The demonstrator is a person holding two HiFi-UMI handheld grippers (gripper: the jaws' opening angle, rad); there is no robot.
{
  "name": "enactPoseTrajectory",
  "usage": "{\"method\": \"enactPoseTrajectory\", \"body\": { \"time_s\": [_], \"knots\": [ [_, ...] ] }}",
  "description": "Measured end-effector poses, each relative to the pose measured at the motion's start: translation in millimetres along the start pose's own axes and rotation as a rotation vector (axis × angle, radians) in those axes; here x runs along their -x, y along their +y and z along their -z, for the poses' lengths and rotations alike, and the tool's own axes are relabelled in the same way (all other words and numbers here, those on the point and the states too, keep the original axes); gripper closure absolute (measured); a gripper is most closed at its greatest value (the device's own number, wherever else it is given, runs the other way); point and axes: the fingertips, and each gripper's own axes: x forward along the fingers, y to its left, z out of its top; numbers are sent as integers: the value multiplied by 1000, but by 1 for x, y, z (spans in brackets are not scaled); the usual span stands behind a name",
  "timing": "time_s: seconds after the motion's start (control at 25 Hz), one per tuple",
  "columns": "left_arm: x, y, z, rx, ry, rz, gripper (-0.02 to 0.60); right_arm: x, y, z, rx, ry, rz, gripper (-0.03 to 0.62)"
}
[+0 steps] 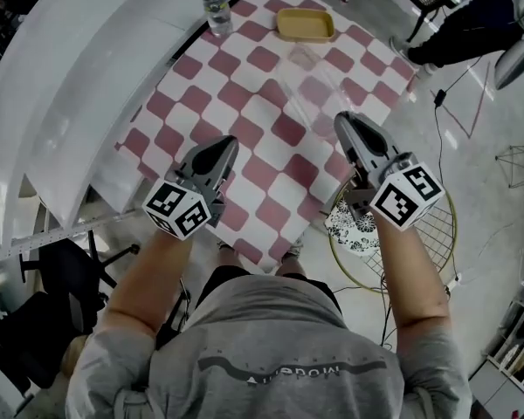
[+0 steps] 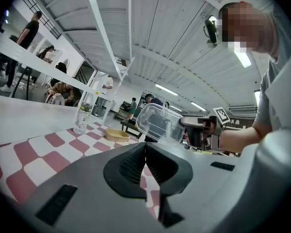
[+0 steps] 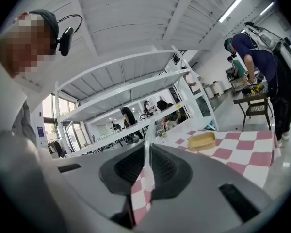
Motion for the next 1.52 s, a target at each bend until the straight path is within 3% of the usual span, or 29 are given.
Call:
{"method": "enactPoseTrajectory", "body": {
  "time_s": [0.32,0.6,1.0,1.52],
  "knots": [
    [11,2,37,15,55,48,566,1,3,66,-153,34,19,553],
    [26,3,64,2,90,46,567,7,2,120,-358,50,10,553],
    [34,-3,93,2,139,51,566,18,-2,164,-553,37,-35,553],
    [40,-9,111,6,174,56,567,25,0,193,-590,56,-57,553]
  ]
}}
